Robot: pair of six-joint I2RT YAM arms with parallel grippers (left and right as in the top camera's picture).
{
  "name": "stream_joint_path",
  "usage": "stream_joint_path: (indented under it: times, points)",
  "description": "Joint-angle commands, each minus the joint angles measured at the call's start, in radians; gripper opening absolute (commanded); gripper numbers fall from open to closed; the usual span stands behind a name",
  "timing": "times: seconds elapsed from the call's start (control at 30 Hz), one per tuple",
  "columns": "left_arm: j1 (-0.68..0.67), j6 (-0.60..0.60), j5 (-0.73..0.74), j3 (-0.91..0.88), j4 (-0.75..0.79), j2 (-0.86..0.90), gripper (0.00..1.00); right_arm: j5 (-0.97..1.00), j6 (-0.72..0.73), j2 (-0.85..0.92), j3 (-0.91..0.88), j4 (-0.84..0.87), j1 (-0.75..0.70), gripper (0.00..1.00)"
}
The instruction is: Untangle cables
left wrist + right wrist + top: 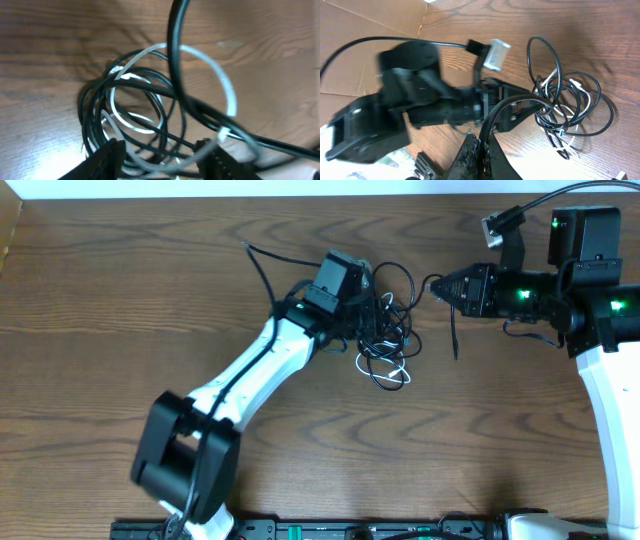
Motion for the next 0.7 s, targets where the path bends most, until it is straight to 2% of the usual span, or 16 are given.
stream_joint_path:
  times: [0.0, 0.07, 0.17, 0.37, 0.67]
  points:
    - [-0.005, 0.016, 0.006, 0.011, 0.031, 0.046, 0.45, -0.010, -0.023, -0.003, 0.010, -0.003, 0.001, 0.01]
    - [-0.005, 0.024, 0.005, 0.011, 0.054, 0.058, 0.38, -0.009, -0.023, -0.003, 0.010, -0.003, 0.002, 0.01]
    - [-0.002, 0.049, -0.001, 0.011, 0.082, 0.062, 0.08, 0.004, -0.023, -0.003, 0.010, -0.006, 0.002, 0.01]
    - [0.034, 0.102, -0.030, 0.015, 0.061, 0.020, 0.07, 0.131, -0.022, -0.002, 0.010, -0.050, 0.001, 0.01]
    - [0.201, 0.195, -0.035, 0.037, -0.249, -0.257, 0.07, 0.311, -0.006, 0.063, 0.006, -0.102, 0.000, 0.01]
